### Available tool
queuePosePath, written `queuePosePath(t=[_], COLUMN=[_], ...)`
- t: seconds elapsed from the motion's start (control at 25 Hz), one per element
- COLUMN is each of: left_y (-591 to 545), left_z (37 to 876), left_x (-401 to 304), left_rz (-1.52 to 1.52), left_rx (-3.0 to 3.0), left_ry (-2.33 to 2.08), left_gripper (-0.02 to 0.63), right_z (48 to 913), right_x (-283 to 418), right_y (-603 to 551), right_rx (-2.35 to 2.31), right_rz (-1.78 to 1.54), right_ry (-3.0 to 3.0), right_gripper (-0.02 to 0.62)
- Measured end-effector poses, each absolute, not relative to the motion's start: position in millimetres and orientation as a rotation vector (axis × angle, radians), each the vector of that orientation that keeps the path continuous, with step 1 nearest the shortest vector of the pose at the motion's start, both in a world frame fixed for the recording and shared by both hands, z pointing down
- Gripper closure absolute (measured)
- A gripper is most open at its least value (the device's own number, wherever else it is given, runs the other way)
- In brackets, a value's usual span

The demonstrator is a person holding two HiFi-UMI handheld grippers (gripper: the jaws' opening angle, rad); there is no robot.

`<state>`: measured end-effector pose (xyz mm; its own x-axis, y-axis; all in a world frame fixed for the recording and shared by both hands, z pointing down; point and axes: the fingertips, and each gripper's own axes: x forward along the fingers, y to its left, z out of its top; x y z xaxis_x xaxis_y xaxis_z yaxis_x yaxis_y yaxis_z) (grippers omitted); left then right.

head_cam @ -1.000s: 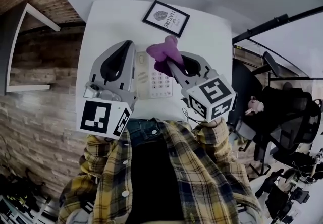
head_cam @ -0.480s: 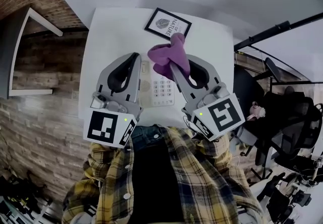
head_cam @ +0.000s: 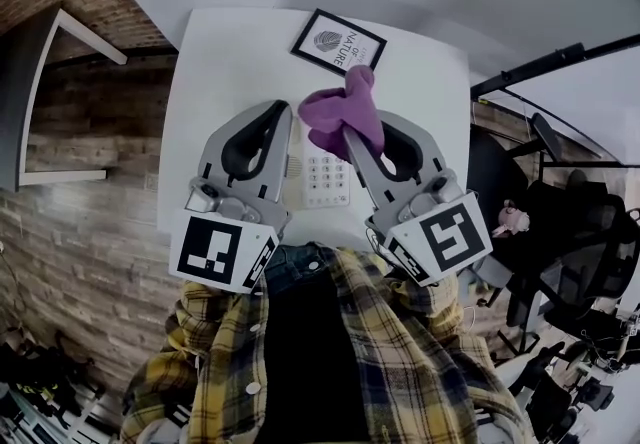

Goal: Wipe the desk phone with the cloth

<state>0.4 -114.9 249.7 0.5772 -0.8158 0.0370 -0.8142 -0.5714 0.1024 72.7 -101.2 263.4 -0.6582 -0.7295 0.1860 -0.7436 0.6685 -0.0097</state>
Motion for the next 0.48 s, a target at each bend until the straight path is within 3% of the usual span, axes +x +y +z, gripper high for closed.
queuePosePath(t=[0.48], left_y=[-118.8], left_z=[251.1], left_x=[1.0], left_rz=[-0.012], left_rx=[2.691], left_ry=[-1.403], left_gripper=[0.592], right_z=[262.4], right_x=[75.4], right_y=[-105.1], right_rx=[1.224], right_rz=[0.12], right_ry=[-2.72], right_gripper=[0.529])
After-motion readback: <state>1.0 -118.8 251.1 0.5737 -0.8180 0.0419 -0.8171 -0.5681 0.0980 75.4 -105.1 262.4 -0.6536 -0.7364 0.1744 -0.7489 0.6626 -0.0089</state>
